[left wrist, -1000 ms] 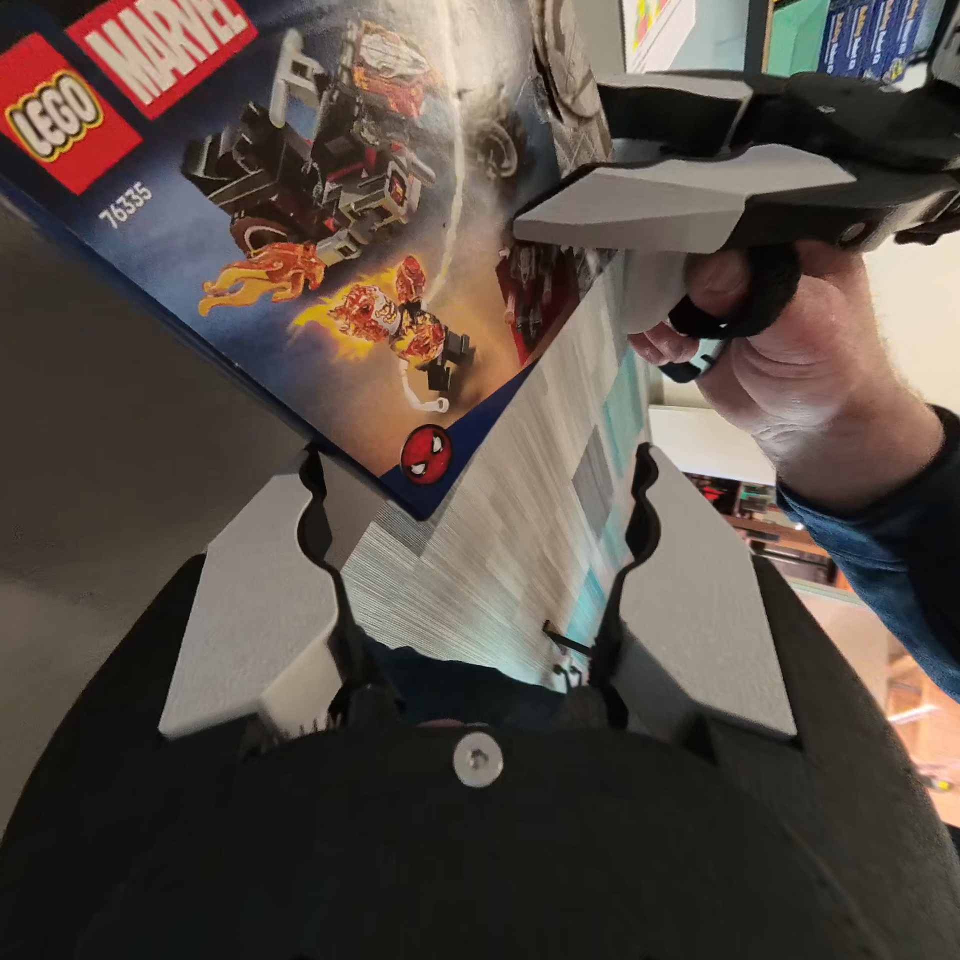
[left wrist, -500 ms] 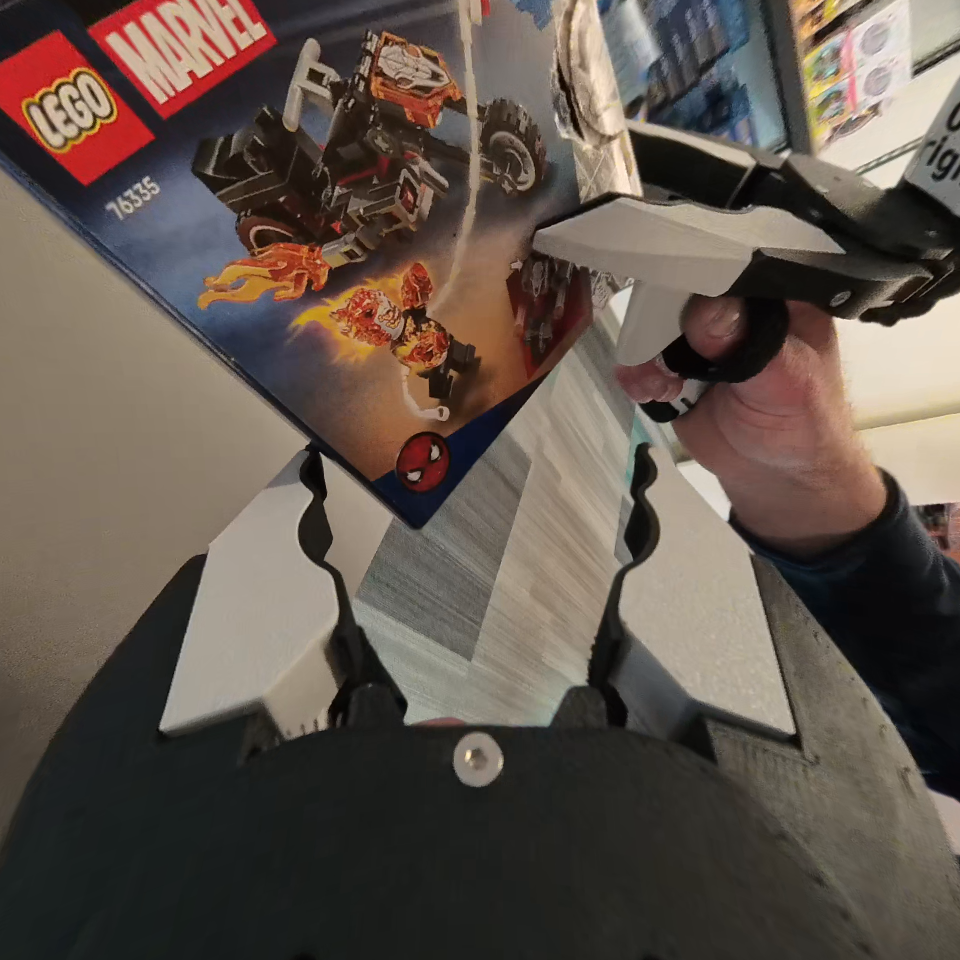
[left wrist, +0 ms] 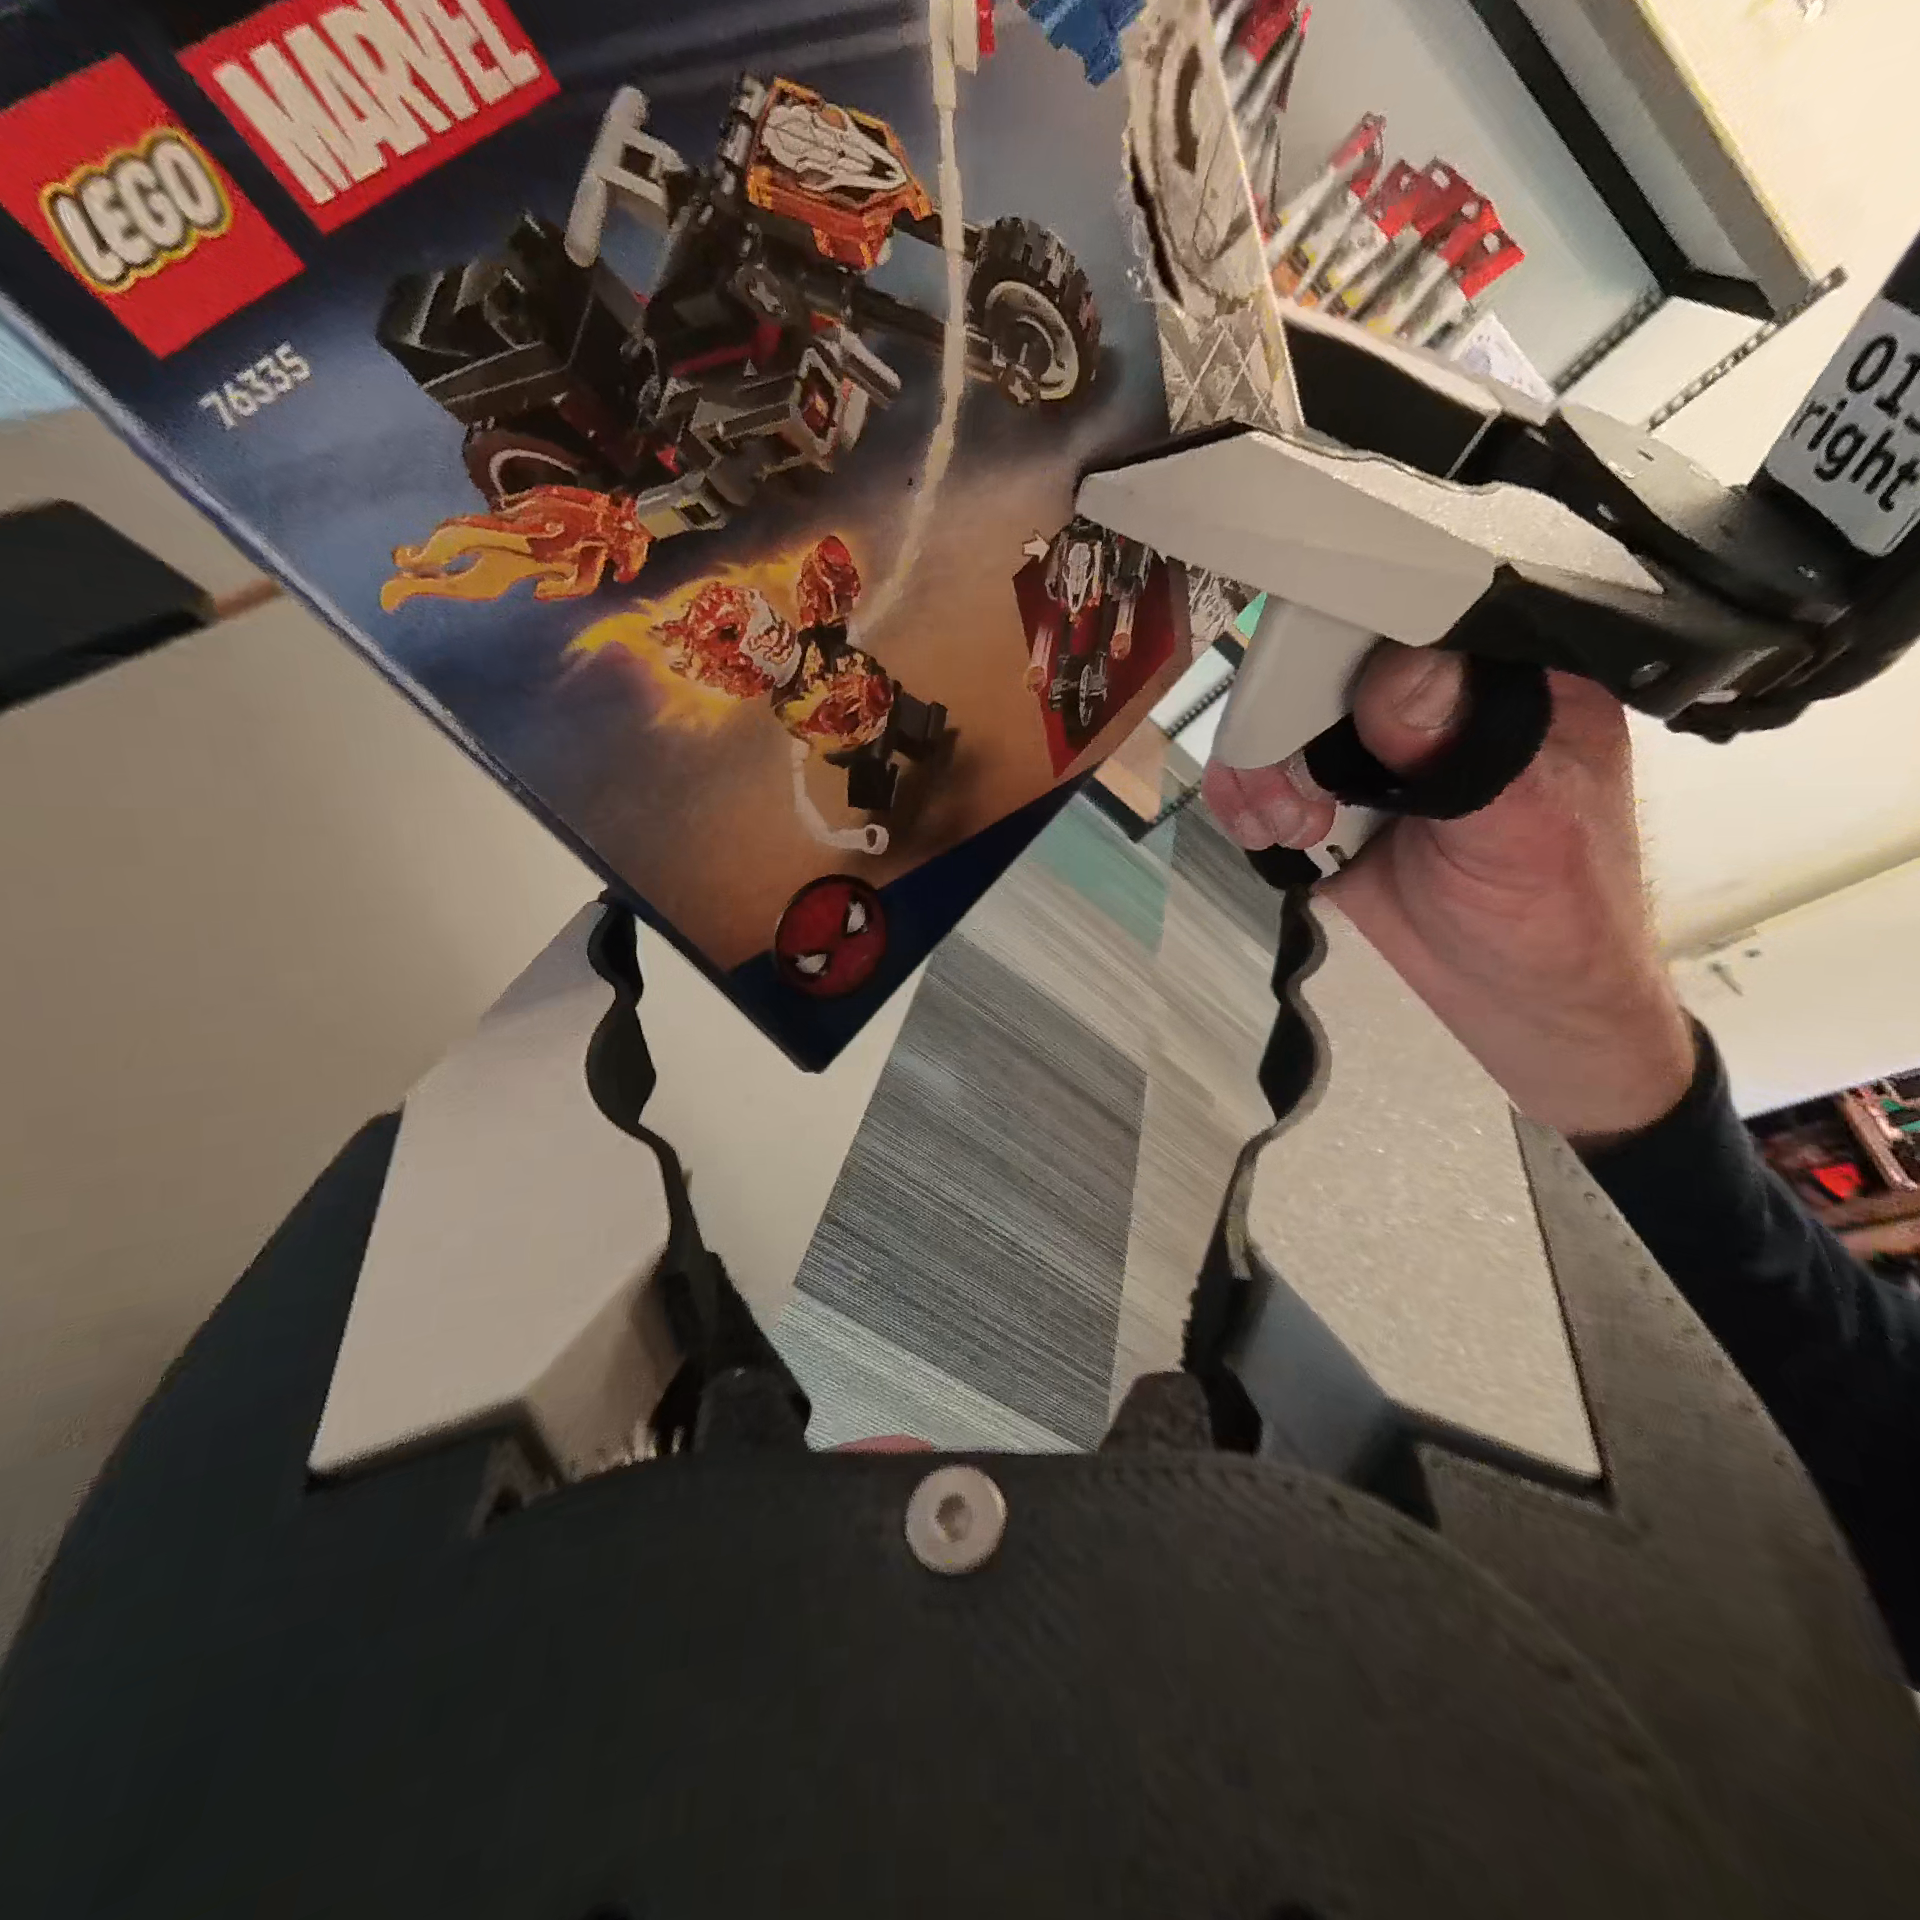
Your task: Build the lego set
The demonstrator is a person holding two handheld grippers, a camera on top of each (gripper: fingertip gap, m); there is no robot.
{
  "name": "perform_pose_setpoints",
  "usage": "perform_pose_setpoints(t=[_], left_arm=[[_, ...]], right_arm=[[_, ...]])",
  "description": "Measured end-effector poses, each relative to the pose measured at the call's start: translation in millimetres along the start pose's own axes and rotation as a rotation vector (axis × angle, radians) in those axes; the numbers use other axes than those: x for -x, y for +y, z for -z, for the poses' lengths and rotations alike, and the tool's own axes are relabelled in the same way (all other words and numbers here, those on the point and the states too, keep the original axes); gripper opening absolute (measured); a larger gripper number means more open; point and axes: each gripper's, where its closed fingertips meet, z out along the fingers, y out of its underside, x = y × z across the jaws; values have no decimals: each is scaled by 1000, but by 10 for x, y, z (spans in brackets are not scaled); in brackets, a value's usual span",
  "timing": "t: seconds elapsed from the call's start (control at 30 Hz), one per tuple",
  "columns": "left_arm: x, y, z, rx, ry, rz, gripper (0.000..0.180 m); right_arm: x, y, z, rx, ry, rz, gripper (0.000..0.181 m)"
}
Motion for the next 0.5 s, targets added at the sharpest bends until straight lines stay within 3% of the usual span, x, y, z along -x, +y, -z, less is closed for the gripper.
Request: perform_pose_setpoints(t=[0.23,0.5], left_arm=[[119,-232,1773,-58,-154,-53,118],[380,-199,3622,-27,-324,-59,115]], right_arm=[[1573,-803,-404,-136,-104,39,68],[3221,-1366,-1034,-147,-302,1,68]])
